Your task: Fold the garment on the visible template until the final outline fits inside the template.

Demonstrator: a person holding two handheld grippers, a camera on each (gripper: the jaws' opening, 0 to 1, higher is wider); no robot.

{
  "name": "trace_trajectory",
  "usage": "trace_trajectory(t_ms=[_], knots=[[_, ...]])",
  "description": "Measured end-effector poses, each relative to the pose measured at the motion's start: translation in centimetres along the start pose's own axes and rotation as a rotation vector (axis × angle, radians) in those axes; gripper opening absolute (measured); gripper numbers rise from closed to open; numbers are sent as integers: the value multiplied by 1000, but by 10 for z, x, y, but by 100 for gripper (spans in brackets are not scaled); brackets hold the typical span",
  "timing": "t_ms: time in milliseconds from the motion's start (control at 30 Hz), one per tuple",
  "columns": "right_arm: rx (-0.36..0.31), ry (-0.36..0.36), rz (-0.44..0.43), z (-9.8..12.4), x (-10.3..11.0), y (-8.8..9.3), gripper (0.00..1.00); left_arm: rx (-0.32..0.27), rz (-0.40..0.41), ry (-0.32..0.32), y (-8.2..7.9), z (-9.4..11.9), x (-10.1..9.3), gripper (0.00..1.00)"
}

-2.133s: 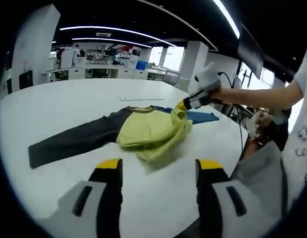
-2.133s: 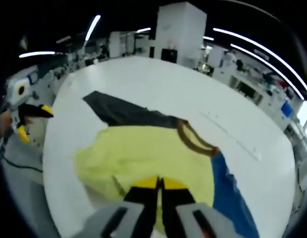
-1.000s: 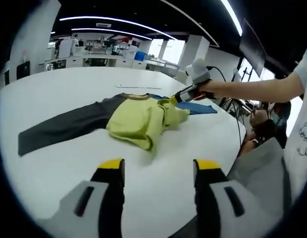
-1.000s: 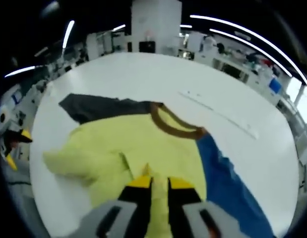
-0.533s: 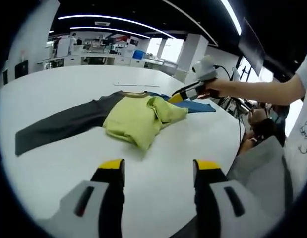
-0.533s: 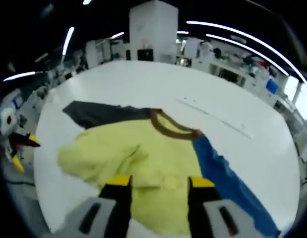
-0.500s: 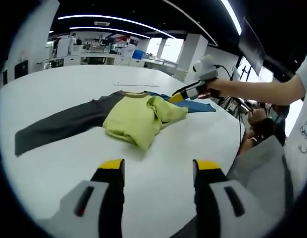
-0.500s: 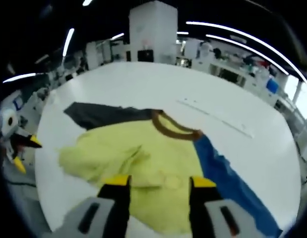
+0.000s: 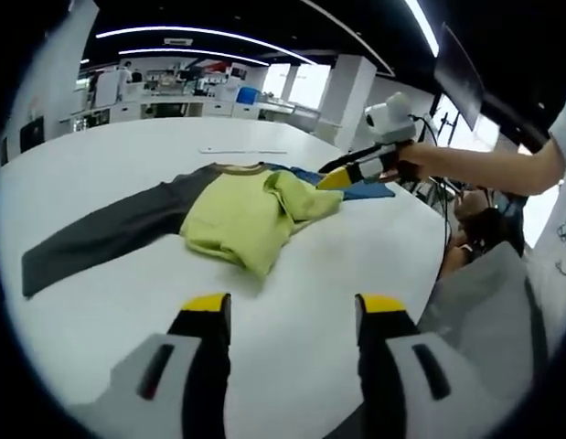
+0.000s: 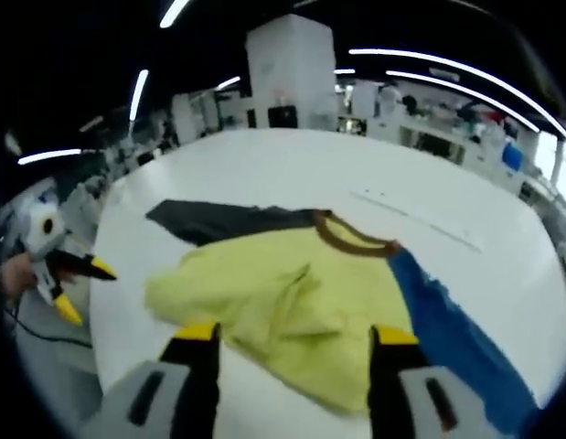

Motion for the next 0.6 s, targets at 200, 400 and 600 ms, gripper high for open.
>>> trace_trajectory(t_ms=[200,400,600], knots=[[18,-25,-21,-11,4,9,54,8,-3,6,2,-3,1,51],[22,-57,-63,-22,6,16,40,24,21,-4,5,-13,7,49],[13,-79,-91,-27,11,14,29,43,91,-28,3,-23,17,42]])
Point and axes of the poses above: the point that each gripper's makers call its tool centre point, and the gripper's own axes: z roughly backward along the fingers, x roughly to its left, y roughly out of its underside, the point moved 1 cm from there along z, roughly backward along the fingers, and after that the axes turned 15 degrees about -y, right-handed, at the moved point
